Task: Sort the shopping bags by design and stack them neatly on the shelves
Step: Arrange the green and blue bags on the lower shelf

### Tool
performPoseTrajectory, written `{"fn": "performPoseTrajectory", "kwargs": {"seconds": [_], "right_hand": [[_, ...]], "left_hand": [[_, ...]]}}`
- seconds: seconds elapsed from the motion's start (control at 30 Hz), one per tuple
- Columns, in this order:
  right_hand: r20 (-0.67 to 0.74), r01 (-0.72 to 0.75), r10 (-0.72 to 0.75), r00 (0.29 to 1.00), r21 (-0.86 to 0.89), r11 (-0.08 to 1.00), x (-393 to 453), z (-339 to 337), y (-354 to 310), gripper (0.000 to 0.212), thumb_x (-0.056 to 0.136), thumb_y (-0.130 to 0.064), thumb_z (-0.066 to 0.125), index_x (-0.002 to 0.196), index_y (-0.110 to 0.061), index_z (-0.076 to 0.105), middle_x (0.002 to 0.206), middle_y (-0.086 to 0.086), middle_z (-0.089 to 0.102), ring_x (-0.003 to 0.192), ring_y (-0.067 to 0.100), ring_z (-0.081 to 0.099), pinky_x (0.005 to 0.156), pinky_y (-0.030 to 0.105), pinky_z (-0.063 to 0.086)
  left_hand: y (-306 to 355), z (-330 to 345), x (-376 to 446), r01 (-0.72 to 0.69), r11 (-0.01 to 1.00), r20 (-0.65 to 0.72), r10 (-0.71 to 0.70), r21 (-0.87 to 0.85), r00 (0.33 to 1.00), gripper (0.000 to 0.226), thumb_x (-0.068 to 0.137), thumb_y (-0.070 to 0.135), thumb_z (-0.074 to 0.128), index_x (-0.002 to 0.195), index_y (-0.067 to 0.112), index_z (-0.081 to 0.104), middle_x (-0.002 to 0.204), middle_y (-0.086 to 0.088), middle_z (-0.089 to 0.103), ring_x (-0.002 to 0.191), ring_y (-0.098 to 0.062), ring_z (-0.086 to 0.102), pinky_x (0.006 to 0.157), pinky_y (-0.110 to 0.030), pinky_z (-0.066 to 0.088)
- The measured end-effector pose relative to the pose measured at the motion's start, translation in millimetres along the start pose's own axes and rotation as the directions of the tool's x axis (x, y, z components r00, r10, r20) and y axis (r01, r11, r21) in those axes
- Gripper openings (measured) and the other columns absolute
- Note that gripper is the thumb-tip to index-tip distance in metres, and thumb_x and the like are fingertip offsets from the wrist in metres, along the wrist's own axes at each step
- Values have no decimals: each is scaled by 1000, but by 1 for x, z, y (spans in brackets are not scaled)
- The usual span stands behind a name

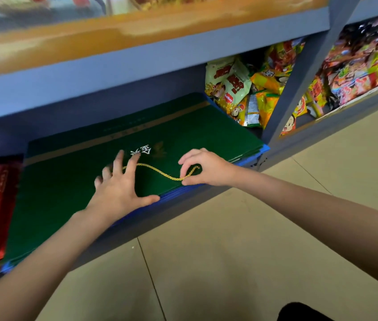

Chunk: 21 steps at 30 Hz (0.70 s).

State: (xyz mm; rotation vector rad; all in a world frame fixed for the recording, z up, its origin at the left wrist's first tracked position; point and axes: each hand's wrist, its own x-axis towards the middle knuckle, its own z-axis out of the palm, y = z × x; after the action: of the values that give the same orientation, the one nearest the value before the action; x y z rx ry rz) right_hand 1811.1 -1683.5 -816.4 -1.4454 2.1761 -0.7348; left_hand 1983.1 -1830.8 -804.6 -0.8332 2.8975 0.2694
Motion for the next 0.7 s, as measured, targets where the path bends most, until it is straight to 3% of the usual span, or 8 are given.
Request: {"fn": "performPoseTrajectory", "kwargs": {"seconds": [0.07, 0.13, 0.23, 0.4, 0.5, 0.6, 0.7], "right_hand": [[6, 14, -13, 1000, -39, 999, -5, -6, 3, 13, 78, -16, 74, 89, -10, 70, 120, 4, 58, 107, 12, 44, 90, 17, 25], [-36, -11, 9, 999, -46, 999, -10, -14, 9, 11, 78, -15, 74, 87, -10, 69, 115, 4, 59, 105, 14, 50, 93, 20, 29], [-97, -72, 73, 993, 5, 997, -13, -26, 20, 8, 79, -15, 73, 86, -12, 68, 105, 6, 62, 100, 19, 56, 95, 30, 41], [-232, -182, 190, 954, 54, 982, -7, -37, 30, 9, 85, -13, 67, 90, -6, 70, 90, 2, 62, 84, 12, 56, 84, 21, 46], [-356, -221, 227, 907, 57, 974, -6, -50, 32, 10, 87, -9, 63, 94, -3, 68, 93, 5, 66, 82, 10, 56, 76, 12, 41], [-454, -304, 242, 857, -68, 950, -15, -81, 44, 14, 89, -7, 59, 99, -3, 68, 106, 8, 67, 97, 18, 60, 90, 21, 42], [-305, -457, 368, 878, -308, 835, -38, -107, 70, 27, 88, -12, 62, 114, -5, 62, 120, 12, 60, 111, 26, 56, 94, 30, 40]], "left_hand": [[-7, 0, -1, -9, 999, 44, 12, -54, 999, 106, 72, 64, 64, 149, 27, 1, 150, -9, 26, 132, -33, 33, 104, -46, 35], [-9, 1, -1, -75, 996, 14, 76, -48, 997, 101, 74, 62, 62, 148, 27, 4, 142, -5, 42, 128, -30, 38, 102, -42, 37], [-13, 3, 1, -126, 992, -11, 126, -23, 992, 97, 74, 65, 59, 148, 30, 7, 140, -1, 45, 127, -25, 39, 103, -40, 34], [-38, 3, 7, -105, 947, 60, 129, -302, 990, 97, 67, 84, 44, 145, 29, 25, 142, 2, 43, 131, -20, 33, 109, -38, 26], [-50, 4, 16, -67, 970, 48, 80, -234, 996, 69, 89, 60, 43, 145, 21, 30, 144, -8, 41, 134, -25, 32, 110, -36, 25], [-44, 6, 29, -64, 960, -69, 47, -271, 997, 52, 92, 39, 49, 137, 14, 43, 135, -13, 51, 126, -29, 43, 107, -42, 32], [-7, 8, 33, -187, 951, -174, 147, -246, 974, 51, 92, 46, 49, 132, 15, 47, 132, -10, 52, 124, -29, 43, 107, -43, 32]]}}
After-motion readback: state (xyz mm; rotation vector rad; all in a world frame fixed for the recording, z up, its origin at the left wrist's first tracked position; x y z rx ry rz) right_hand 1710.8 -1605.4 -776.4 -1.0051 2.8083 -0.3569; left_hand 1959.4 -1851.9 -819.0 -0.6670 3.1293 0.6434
